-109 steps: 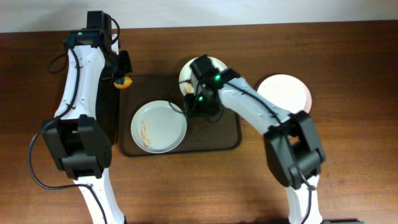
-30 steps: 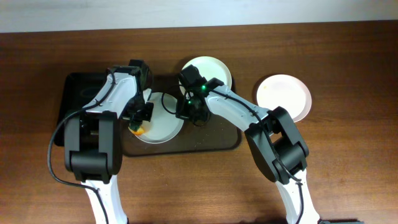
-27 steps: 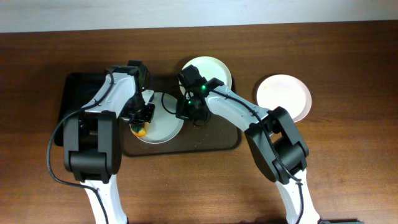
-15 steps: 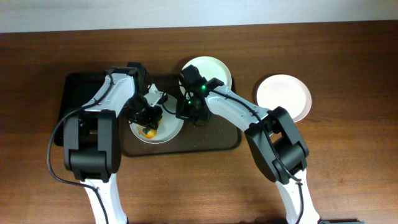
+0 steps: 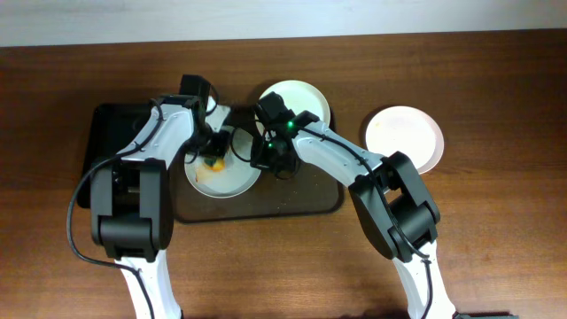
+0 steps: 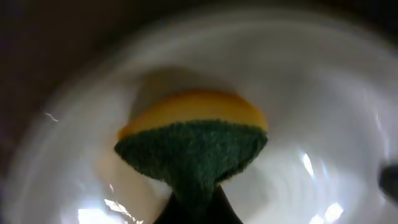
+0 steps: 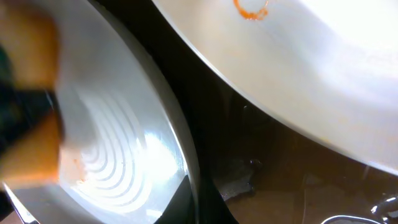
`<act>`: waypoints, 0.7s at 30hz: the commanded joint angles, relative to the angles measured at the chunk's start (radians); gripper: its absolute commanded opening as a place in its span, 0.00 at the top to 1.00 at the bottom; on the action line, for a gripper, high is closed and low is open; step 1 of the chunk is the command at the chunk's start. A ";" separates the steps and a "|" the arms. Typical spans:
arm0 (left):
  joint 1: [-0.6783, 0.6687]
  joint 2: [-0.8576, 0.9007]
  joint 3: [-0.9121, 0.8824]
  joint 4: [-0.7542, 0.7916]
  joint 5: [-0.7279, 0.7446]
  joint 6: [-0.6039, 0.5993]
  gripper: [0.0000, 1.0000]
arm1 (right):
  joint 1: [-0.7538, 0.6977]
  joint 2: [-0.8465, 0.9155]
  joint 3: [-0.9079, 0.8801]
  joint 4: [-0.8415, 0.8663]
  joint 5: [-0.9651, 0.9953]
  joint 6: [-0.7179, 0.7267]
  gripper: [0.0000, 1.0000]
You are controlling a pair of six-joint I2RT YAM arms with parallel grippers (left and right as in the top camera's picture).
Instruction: Clean dirty plates on tray and stack at the side
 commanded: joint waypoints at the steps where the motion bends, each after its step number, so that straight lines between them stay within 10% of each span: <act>1: -0.002 0.064 -0.029 0.107 -0.121 -0.039 0.99 | -0.005 0.019 0.008 0.000 0.001 -0.002 0.96; 9: -0.002 0.064 -0.028 0.014 -0.184 -0.063 0.99 | -0.005 0.019 0.008 0.005 0.001 -0.020 0.96; 14: -0.002 0.064 -0.028 -0.148 -0.431 -0.326 0.99 | -0.005 0.019 0.008 0.018 0.000 -0.020 0.96; 21: -0.002 0.063 -0.027 -0.157 -0.068 -0.159 0.99 | -0.005 0.019 0.008 0.017 0.000 -0.020 0.96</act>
